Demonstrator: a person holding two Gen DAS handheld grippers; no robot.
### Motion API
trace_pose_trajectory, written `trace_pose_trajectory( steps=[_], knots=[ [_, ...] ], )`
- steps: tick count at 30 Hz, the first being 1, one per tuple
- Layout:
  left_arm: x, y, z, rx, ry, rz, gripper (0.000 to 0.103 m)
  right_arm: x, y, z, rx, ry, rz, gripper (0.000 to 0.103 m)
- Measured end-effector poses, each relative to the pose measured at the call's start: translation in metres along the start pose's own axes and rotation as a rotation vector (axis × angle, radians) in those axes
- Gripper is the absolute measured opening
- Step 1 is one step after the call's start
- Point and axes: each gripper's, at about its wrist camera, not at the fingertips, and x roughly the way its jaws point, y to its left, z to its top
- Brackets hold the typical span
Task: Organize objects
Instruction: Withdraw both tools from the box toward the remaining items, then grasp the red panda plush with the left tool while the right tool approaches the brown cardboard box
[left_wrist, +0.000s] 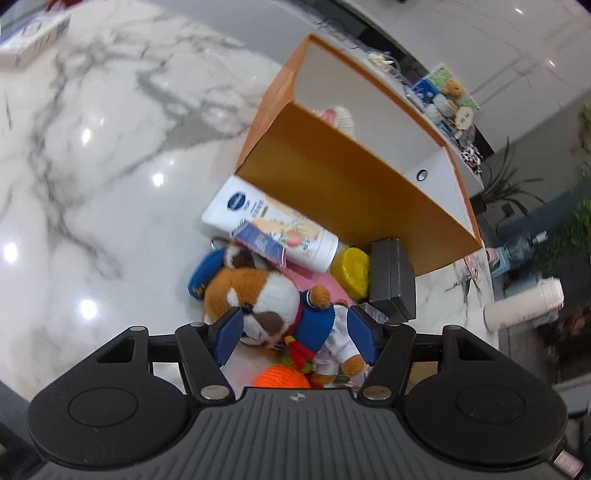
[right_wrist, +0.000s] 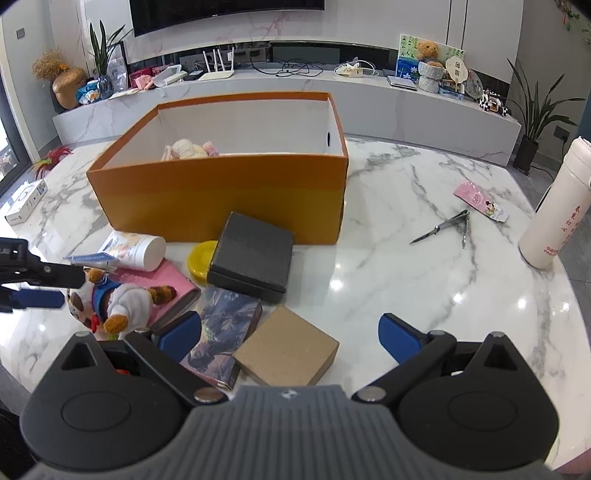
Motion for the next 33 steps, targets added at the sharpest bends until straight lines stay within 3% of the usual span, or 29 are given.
trace_pose_trajectory(
  steps=[8, 17, 23, 33],
  knots=[
    [0.011, 0.004, 0.001, -0.127, -0.013, 0.054, 0.081, 0.015, -0.011, -0.005, 0.004, 0.022, -0.017, 0.102],
    [0.019, 0.002, 0.001, -0.128, -0.025, 0.109, 0.087, 0.055, -0.020, -0.012, 0.117, 0.080, 0.001, 0.102],
    [0.021, -0.004, 0.002, -0.043, -0.029, 0.148, 0.087, 0.063, -0.013, -0.012, 0.054, 0.105, -0.055, 0.102],
    [0.008, -0.005, 0.008, 0.118, -0.042, 0.244, 0.087, 0.054, -0.033, -0.015, 0.021, 0.122, -0.107, 0.102]
  ],
)
